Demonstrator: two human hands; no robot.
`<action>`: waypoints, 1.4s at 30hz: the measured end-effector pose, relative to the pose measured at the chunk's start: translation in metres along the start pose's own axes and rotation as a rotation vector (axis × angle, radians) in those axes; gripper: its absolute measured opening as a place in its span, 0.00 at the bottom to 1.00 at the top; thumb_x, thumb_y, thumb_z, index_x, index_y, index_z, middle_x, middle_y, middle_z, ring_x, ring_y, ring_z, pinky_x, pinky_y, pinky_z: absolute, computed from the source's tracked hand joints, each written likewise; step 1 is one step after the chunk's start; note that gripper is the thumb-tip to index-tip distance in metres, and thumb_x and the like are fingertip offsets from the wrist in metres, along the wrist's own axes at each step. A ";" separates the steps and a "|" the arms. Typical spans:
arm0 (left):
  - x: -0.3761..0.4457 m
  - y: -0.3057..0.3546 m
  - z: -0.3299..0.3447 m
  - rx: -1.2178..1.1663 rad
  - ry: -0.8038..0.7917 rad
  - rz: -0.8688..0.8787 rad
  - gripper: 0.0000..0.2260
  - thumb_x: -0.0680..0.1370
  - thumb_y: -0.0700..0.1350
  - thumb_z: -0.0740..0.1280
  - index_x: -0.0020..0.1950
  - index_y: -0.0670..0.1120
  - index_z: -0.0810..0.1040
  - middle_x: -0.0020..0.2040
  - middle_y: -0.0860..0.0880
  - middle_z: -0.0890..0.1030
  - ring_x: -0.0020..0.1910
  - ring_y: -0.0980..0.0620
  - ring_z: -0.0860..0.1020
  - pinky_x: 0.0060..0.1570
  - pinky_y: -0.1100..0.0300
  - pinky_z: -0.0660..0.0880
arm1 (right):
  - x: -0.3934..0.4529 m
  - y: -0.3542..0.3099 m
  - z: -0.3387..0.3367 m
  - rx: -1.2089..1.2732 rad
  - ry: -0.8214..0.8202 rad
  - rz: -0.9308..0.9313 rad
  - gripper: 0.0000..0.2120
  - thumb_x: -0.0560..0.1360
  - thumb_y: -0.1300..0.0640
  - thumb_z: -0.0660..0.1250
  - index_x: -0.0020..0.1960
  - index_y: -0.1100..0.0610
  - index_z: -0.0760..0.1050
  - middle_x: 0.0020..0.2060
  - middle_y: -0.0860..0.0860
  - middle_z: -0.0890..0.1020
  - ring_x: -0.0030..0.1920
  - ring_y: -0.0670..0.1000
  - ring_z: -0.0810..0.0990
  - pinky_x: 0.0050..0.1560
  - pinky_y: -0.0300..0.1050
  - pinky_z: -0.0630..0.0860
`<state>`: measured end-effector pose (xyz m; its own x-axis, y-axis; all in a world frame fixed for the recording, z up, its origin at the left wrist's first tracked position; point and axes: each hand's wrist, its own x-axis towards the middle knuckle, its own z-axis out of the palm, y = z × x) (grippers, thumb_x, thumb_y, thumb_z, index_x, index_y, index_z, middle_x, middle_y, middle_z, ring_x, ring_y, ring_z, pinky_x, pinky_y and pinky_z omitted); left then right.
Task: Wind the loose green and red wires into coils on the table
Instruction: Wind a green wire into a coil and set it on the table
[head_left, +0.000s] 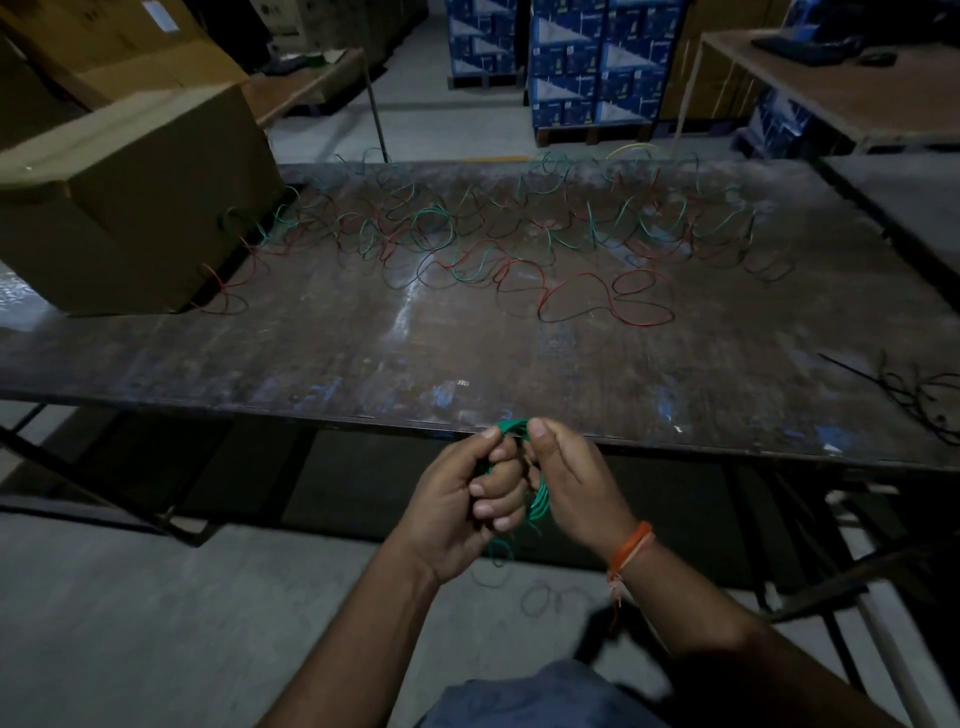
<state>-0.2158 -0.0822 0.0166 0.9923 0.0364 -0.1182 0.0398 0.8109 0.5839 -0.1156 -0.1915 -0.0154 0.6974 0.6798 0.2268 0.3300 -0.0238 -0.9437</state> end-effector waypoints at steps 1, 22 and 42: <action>0.000 0.000 -0.001 -0.010 0.012 0.003 0.11 0.81 0.49 0.59 0.40 0.47 0.67 0.24 0.56 0.61 0.20 0.60 0.60 0.22 0.64 0.59 | 0.000 -0.001 0.001 0.000 -0.003 -0.009 0.24 0.85 0.45 0.53 0.43 0.61 0.74 0.30 0.49 0.74 0.32 0.48 0.73 0.35 0.53 0.70; -0.017 0.043 -0.045 -0.315 0.386 0.450 0.15 0.84 0.47 0.52 0.38 0.50 0.67 0.23 0.55 0.61 0.20 0.58 0.61 0.21 0.66 0.57 | -0.013 0.027 -0.079 -0.330 -0.253 -0.003 0.05 0.76 0.51 0.70 0.48 0.49 0.84 0.41 0.47 0.84 0.43 0.42 0.82 0.47 0.45 0.77; -0.008 0.007 -0.007 0.876 0.539 0.508 0.24 0.85 0.54 0.55 0.34 0.40 0.69 0.23 0.43 0.66 0.21 0.49 0.64 0.23 0.63 0.63 | 0.016 -0.081 -0.029 -0.344 -0.182 -0.492 0.03 0.77 0.59 0.73 0.50 0.55 0.84 0.38 0.47 0.81 0.39 0.46 0.80 0.41 0.46 0.76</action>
<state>-0.2248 -0.0730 0.0156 0.7465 0.6599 0.0854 -0.0735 -0.0458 0.9962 -0.1126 -0.2003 0.0717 0.3026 0.7841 0.5418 0.7918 0.1097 -0.6009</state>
